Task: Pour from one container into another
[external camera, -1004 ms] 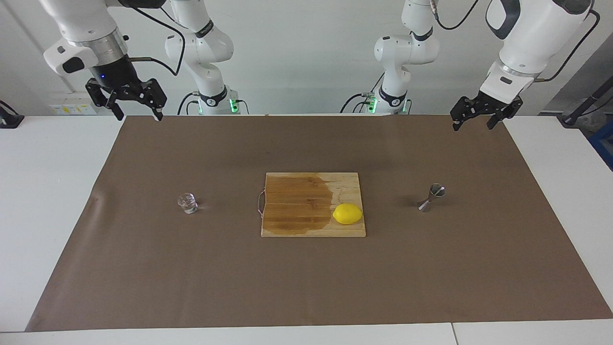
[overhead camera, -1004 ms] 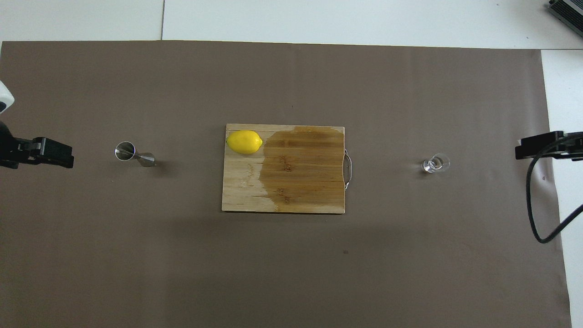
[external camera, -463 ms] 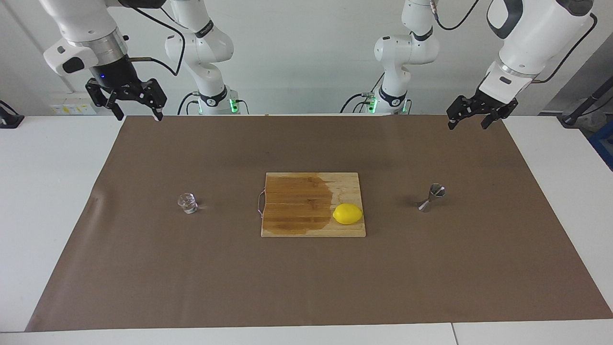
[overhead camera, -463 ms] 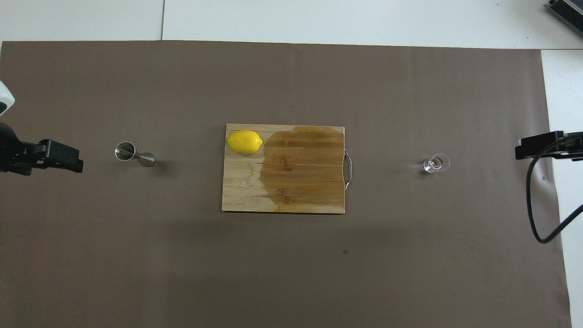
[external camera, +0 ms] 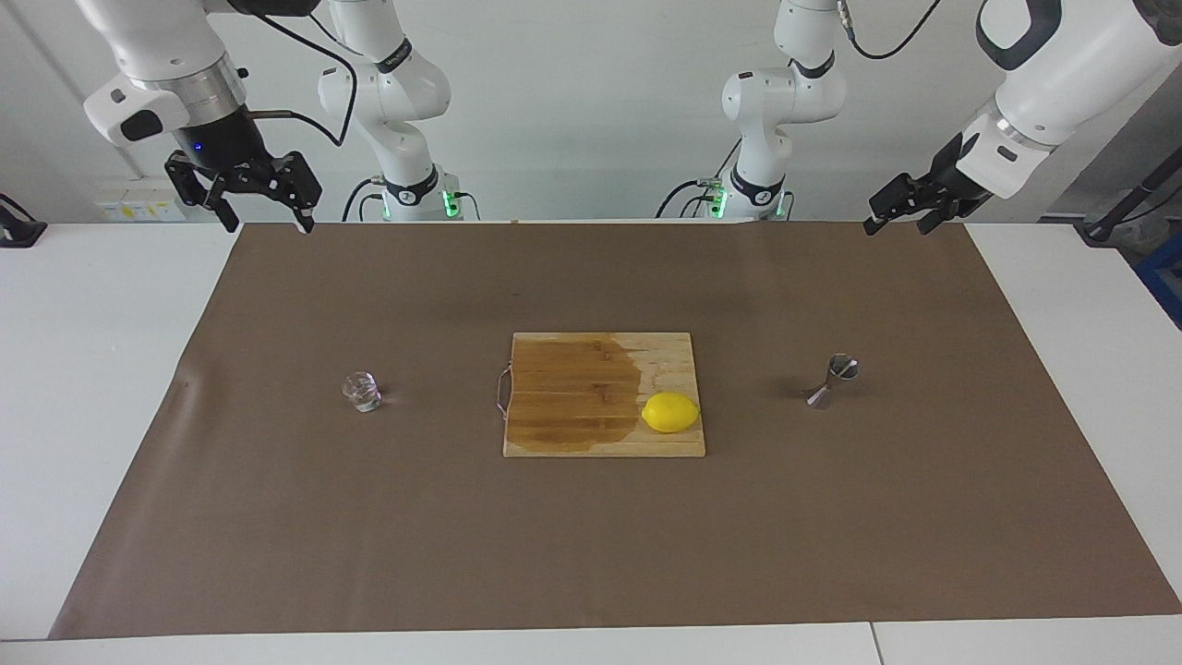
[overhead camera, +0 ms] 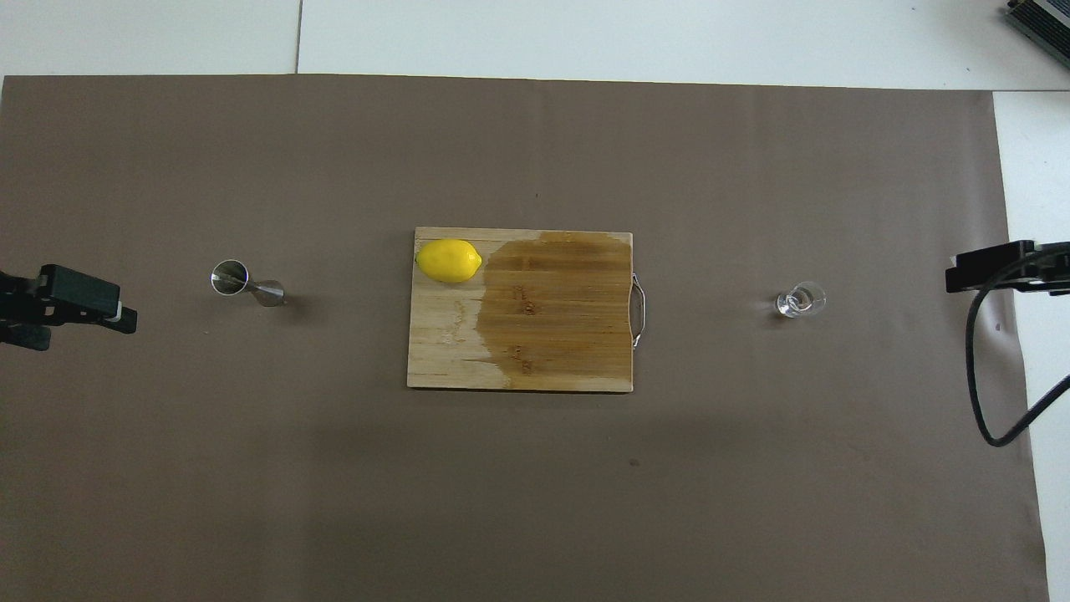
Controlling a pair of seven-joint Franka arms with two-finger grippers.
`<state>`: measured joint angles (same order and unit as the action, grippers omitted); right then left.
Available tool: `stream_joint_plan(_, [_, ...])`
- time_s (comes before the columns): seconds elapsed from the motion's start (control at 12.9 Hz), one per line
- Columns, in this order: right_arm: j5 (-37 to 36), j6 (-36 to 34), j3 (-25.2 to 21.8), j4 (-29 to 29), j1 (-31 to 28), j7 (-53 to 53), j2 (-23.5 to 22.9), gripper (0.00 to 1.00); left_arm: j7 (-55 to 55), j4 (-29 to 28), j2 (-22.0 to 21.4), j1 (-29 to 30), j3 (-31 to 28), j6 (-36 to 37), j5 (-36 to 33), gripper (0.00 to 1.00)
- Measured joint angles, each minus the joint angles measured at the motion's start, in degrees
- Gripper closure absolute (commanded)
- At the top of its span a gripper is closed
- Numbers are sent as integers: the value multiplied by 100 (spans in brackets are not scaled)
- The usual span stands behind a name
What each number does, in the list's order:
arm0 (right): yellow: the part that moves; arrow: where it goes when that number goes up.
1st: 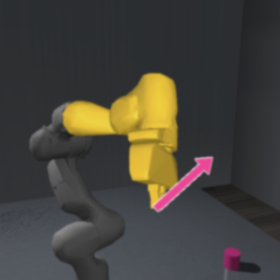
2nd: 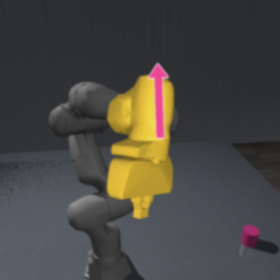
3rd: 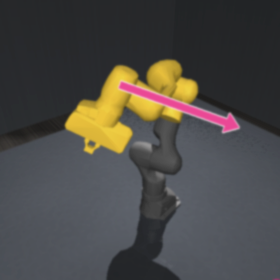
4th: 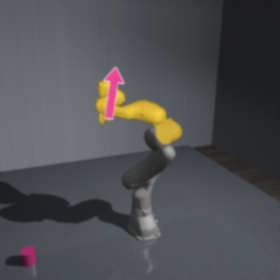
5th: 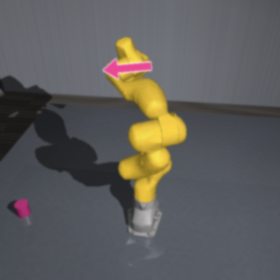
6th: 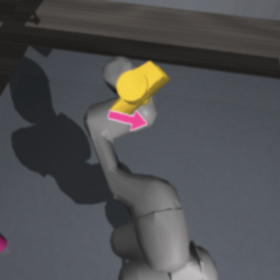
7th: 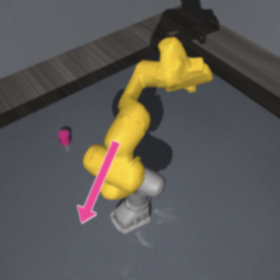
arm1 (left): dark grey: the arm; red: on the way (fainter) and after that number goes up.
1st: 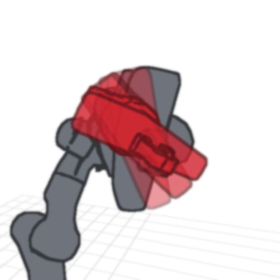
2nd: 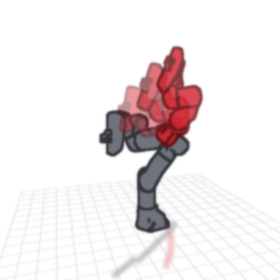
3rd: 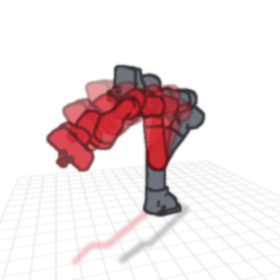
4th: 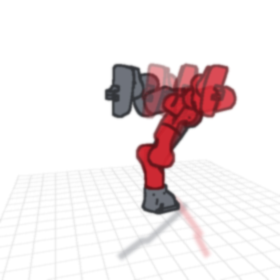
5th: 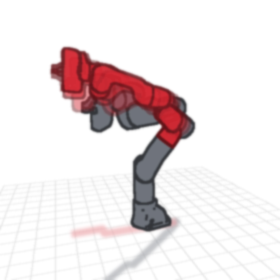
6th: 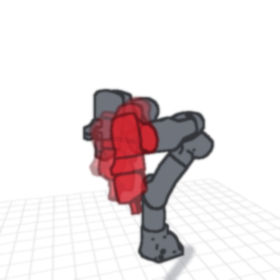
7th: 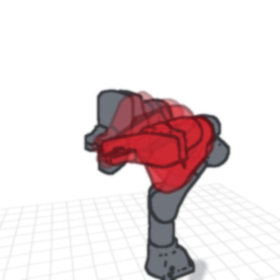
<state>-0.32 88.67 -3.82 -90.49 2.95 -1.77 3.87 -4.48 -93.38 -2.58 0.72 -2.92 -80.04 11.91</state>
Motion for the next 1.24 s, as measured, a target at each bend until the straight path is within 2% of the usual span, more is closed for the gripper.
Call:
stream_joint_plan(0.31, [0,0,0,0,0,0,0,0,-816,54,181,287,-44,345,946,0])
stream_joint_plan(0.93, [0,0,0,0,0,0,0,0,-2811,160,1181,861,-113,480,3105,0])
stream_joint_plan(1.24, [0,0,0,0,0,0,0,0,-4360,-117,1385,1120,-117,579,4350,0])
